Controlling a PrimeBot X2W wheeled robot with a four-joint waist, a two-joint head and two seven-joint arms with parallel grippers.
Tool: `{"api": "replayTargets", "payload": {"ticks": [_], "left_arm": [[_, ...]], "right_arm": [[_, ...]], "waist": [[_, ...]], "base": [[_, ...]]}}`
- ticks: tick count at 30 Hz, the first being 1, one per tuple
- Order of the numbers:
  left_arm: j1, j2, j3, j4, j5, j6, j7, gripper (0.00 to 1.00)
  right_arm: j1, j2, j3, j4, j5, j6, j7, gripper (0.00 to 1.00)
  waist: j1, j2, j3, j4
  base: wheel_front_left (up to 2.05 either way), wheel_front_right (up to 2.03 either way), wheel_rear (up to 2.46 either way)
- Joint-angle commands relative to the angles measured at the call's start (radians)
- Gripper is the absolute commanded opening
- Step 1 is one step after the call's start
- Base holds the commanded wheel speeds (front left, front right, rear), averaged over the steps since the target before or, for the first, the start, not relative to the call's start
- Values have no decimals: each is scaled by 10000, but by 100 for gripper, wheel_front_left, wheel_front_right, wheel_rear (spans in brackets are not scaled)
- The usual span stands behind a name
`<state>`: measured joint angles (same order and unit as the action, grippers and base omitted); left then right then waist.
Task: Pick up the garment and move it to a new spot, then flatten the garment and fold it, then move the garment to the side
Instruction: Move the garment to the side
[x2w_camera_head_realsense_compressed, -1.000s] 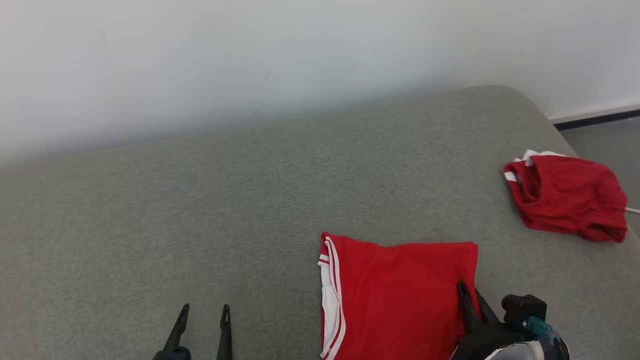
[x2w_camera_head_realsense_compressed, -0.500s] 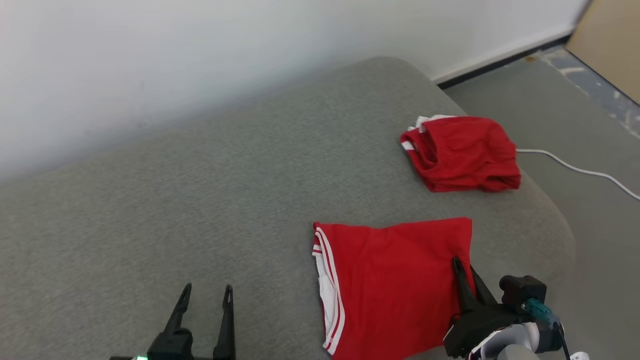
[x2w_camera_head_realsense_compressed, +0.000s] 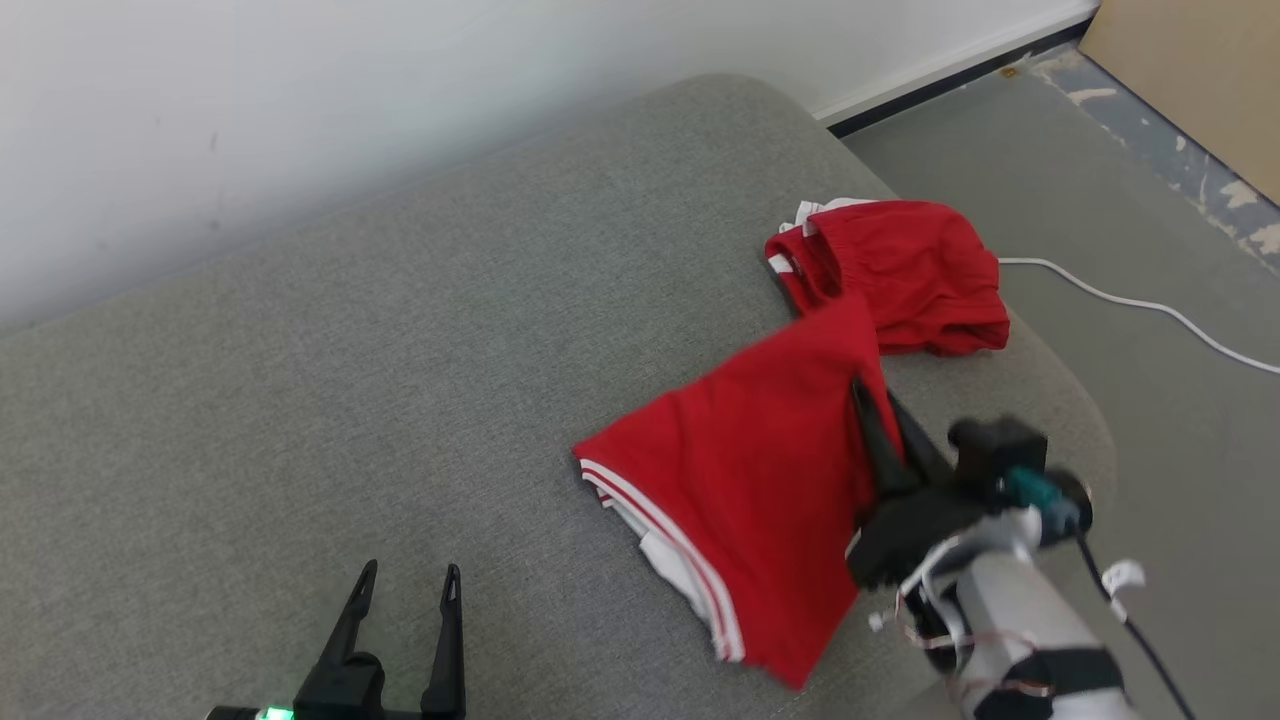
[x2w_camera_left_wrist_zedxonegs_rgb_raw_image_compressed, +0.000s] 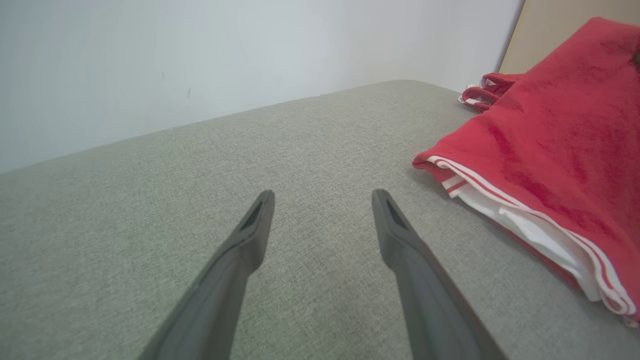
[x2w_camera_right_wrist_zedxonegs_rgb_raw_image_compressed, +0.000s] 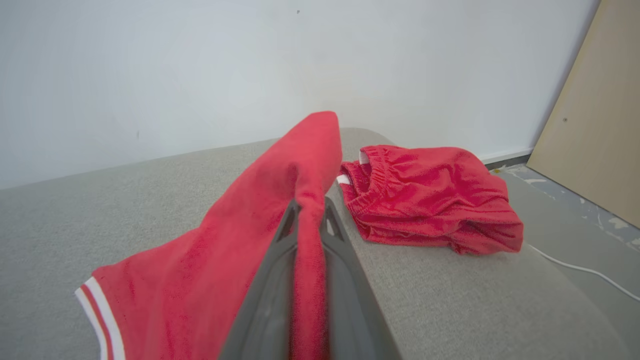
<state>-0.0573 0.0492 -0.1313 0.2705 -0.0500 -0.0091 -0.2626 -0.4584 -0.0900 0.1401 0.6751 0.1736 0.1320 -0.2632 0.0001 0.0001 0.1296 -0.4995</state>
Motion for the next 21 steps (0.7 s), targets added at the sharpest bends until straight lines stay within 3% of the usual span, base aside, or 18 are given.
{"api": "replayTargets", "payload": {"ticks": [1, 9, 21], "left_arm": [[127, 21, 14, -73, 102, -20, -29, 100], [-230, 154, -49, -3, 469, -142, -29, 100], [-724, 367, -291, 28, 628, -40, -29, 100]], "right_arm": [[-418, -97, 71, 6, -108, -28, -4, 0], [-2566, -733, -486, 624, -639, -28, -4, 0], [-3953, -2471, -3686, 2530, -2859, -28, -6, 0]], "waist": [[-1, -1, 121, 86], [-1, -1, 804, 880], [-1, -1, 1435, 1909]], "base": [[0, 0, 0], [0, 0, 0], [0, 0, 0]]}}
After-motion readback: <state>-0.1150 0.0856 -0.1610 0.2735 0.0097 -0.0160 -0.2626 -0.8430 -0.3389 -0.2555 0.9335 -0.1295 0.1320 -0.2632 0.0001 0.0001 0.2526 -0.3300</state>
